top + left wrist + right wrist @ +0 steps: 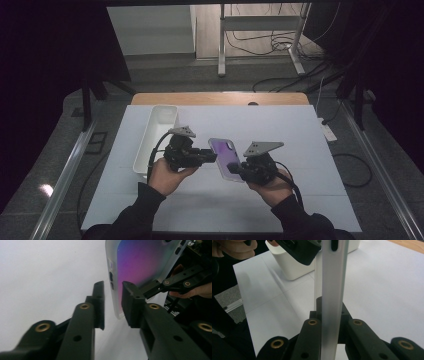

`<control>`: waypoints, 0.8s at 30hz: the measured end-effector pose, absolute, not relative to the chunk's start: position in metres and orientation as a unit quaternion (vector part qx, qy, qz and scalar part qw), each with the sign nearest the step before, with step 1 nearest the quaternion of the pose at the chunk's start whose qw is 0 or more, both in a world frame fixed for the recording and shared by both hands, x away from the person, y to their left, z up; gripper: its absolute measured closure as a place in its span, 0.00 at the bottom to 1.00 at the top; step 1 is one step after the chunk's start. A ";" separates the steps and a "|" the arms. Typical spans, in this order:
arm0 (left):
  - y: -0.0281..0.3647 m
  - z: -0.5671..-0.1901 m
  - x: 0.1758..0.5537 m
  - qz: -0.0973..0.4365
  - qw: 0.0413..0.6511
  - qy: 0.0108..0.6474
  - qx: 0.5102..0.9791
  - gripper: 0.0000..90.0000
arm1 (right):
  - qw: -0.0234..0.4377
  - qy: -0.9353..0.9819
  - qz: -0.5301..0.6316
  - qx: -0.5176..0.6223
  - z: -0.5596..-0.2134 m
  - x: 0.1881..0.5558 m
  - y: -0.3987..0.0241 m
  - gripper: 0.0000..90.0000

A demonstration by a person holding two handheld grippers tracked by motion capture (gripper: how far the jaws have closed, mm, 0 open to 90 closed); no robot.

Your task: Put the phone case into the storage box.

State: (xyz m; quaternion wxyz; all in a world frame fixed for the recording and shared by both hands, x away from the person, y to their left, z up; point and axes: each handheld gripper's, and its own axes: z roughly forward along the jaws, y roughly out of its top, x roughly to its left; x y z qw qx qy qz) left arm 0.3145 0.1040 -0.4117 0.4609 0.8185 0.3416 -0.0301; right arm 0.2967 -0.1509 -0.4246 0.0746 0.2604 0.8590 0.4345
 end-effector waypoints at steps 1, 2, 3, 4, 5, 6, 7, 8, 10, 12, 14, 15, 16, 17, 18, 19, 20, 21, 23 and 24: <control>0.104 -0.412 0.314 -0.031 0.462 0.342 0.818 0.84 | 0.074 0.860 0.435 0.259 -0.424 0.296 -0.151 0.94; 0.104 -0.411 0.314 -0.031 0.462 0.342 0.818 0.86 | 0.075 0.859 0.436 0.258 -0.424 0.296 -0.150 0.94; 0.104 -0.411 0.314 -0.031 0.464 0.341 0.817 0.89 | 0.077 0.859 0.435 0.258 -0.424 0.295 -0.149 0.94; 0.104 -0.411 0.314 -0.031 0.462 0.342 0.818 0.90 | 0.078 0.860 0.433 0.259 -0.424 0.295 -0.149 0.94; 0.105 -0.411 0.314 -0.036 0.464 0.343 0.816 0.91 | 0.078 0.860 0.433 0.259 -0.424 0.295 -0.149 0.94; 0.106 -0.412 0.314 -0.041 0.466 0.346 0.813 0.92 | 0.077 0.860 0.432 0.260 -0.424 0.295 -0.149 0.94; 0.106 -0.412 0.315 -0.044 0.468 0.348 0.811 0.93 | 0.077 0.860 0.432 0.260 -0.425 0.295 -0.149 0.94; 0.106 -0.412 0.315 -0.046 0.467 0.350 0.811 0.93 | 0.077 0.860 0.431 0.260 -0.425 0.294 -0.148 0.94; 0.107 -0.412 0.315 -0.050 0.467 0.356 0.808 0.94 | 0.078 0.862 0.429 0.260 -0.425 0.294 -0.147 0.94; 0.108 -0.411 0.314 -0.050 0.470 0.364 0.803 0.96 | 0.075 0.863 0.427 0.260 -0.426 0.294 -0.146 0.94; 0.107 -0.412 0.314 -0.049 0.471 0.369 0.799 0.97 | 0.070 0.865 0.424 0.258 -0.428 0.293 -0.144 0.92; 0.107 -0.412 0.314 -0.049 0.471 0.369 0.799 0.98 | 0.074 0.867 0.423 0.253 -0.428 0.293 -0.143 0.91; 0.107 -0.413 0.314 -0.046 0.470 0.372 0.799 0.98 | 0.076 0.868 0.422 0.251 -0.429 0.292 -0.142 0.90; 0.106 -0.413 0.313 -0.045 0.468 0.374 0.799 0.98 | 0.076 0.868 0.421 0.252 -0.429 0.292 -0.141 0.89; 0.106 -0.413 0.313 -0.043 0.468 0.374 0.799 0.98 | 0.076 0.869 0.420 0.251 -0.430 0.291 -0.140 0.88; 0.105 -0.413 0.313 -0.041 0.466 0.375 0.800 0.98 | 0.075 0.869 0.419 0.251 -0.430 0.291 -0.139 0.87; 0.104 -0.414 0.312 -0.040 0.467 0.376 0.800 0.98 | 0.073 0.869 0.420 0.251 -0.430 0.291 -0.138 0.85; 0.103 -0.414 0.312 -0.038 0.465 0.375 0.801 0.98 | 0.072 0.868 0.422 0.251 -0.430 0.291 -0.138 0.82; 0.101 -0.414 0.311 -0.036 0.464 0.375 0.802 0.98 | 0.073 0.867 0.423 0.252 -0.431 0.290 -0.137 0.81; 0.100 -0.414 0.311 -0.035 0.463 0.375 0.802 0.98 | 0.072 0.868 0.423 0.251 -0.431 0.290 -0.135 0.79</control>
